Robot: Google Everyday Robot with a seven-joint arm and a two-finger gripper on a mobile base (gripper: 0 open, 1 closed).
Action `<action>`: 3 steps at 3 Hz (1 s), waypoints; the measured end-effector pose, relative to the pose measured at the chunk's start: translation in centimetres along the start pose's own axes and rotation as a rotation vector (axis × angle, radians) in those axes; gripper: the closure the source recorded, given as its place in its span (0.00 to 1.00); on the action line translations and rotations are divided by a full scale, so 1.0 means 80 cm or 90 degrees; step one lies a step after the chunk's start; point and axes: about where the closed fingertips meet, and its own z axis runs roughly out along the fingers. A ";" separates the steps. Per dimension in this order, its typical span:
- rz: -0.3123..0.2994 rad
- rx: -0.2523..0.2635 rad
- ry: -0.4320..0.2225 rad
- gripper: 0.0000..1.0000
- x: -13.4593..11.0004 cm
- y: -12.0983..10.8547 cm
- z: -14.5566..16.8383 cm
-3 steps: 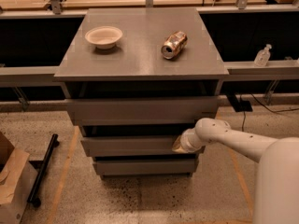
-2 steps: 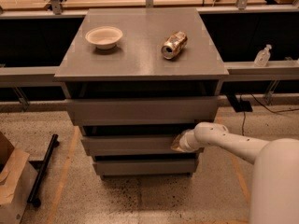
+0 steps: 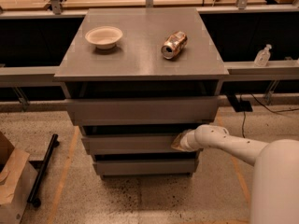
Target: Close middle drawer
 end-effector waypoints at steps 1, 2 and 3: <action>0.000 0.000 0.000 1.00 0.000 0.000 0.000; 0.000 0.000 0.000 1.00 0.000 0.000 0.000; 0.000 0.000 0.000 0.74 0.000 0.000 0.000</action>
Offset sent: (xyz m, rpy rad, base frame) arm -0.1185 -0.0039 0.0177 -0.1193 0.5292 0.3617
